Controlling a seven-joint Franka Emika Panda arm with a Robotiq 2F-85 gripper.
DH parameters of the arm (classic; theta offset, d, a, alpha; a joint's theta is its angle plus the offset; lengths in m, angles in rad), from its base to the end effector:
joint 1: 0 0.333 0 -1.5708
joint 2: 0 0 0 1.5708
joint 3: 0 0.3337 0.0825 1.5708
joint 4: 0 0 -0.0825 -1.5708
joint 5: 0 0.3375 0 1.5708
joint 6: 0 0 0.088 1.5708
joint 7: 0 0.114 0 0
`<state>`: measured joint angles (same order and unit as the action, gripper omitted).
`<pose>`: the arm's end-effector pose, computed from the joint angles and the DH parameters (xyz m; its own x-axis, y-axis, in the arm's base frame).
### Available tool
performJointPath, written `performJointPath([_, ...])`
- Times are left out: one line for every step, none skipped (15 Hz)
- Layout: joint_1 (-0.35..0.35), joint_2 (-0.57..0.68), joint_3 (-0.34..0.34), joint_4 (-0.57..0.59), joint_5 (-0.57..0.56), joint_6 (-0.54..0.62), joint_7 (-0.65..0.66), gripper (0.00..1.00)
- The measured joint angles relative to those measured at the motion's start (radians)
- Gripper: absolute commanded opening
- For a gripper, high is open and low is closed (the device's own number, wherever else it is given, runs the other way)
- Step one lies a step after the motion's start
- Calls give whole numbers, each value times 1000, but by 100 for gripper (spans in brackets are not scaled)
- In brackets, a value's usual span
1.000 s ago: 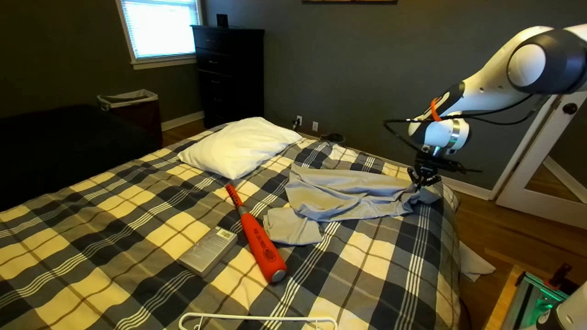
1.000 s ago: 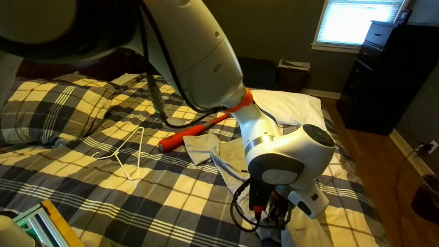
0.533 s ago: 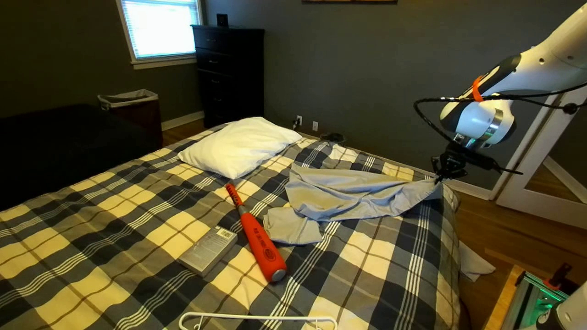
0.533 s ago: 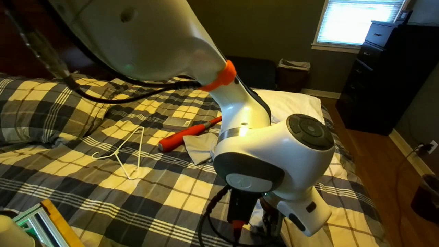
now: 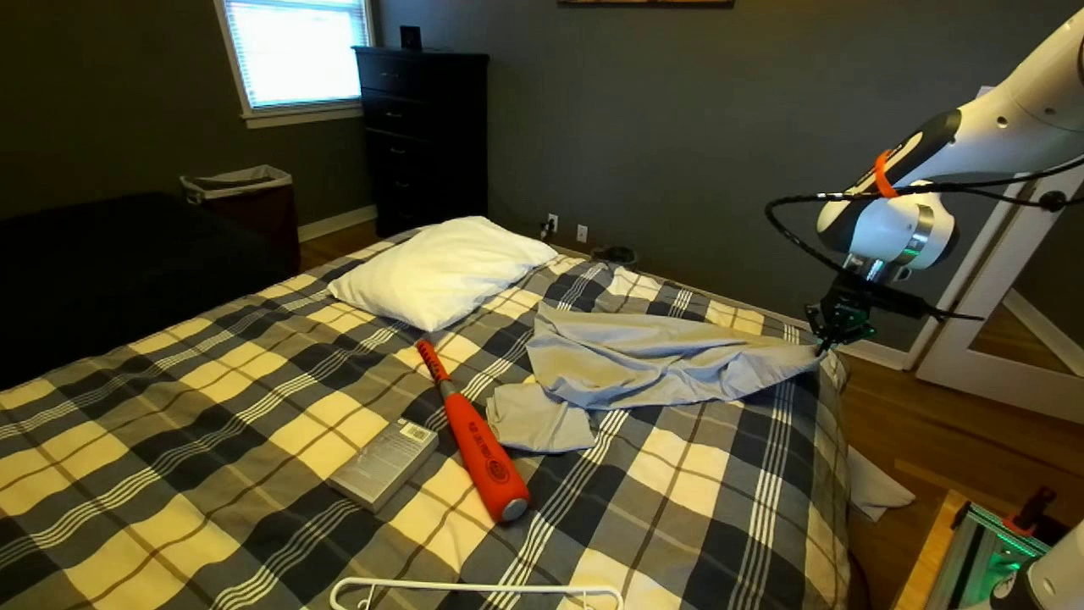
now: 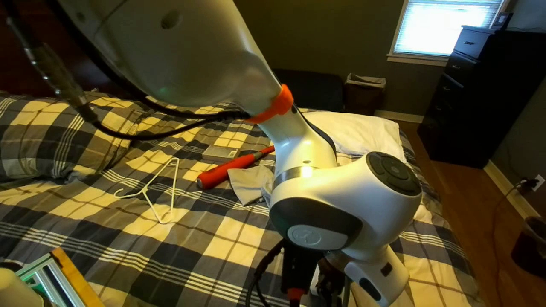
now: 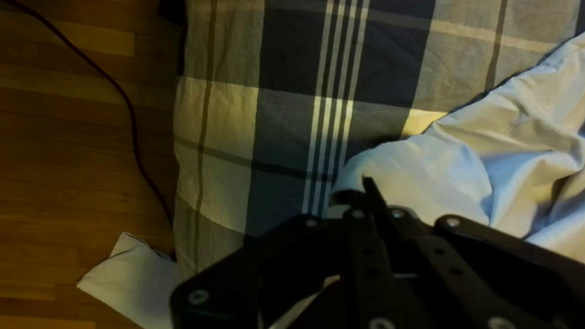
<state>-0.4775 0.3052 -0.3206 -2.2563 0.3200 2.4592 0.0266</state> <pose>0.3579 -0.3632 0.2748 0.4800 -0.8728 -0.0882 -0.8767 -0.4737 -0.0833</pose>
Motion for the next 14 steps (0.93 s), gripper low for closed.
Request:
performJointPath([0, 0, -7, -1, -6, -12, 0, 0])
performJointPath([0, 0, -15, -1, -12, -26, 0, 0])
performJointPath([0, 1, -22, -1, -23, -42, 1, 0])
performJointPath([0, 3, -31, 1, -36, -61, 10, 26])
performJointPath([0, 6, -40, 3, -48, -81, 20, 28])
performJointPath([-1, 11, -50, 8, -58, -104, 36, 34])
performJointPath([-1, 19, -60, 18, -64, -129, 48, 40])
performJointPath([-3, 29, -69, 32, -66, -155, 57, 49])
performJointPath([-5, 40, -76, 50, -66, -178, 67, 56])
performJointPath([-7, 51, -80, 68, -66, -197, 74, 64])
performJointPath([-7, 61, -83, 86, -66, -210, 83, 71])
performJointPath([-7, 70, -83, 103, -66, -213, 91, 78])
performJointPath([-7, 79, -80, 120, -66, -209, 92, 86])
performJointPath([-6, 88, -74, 140, -65, -198, 92, 93])
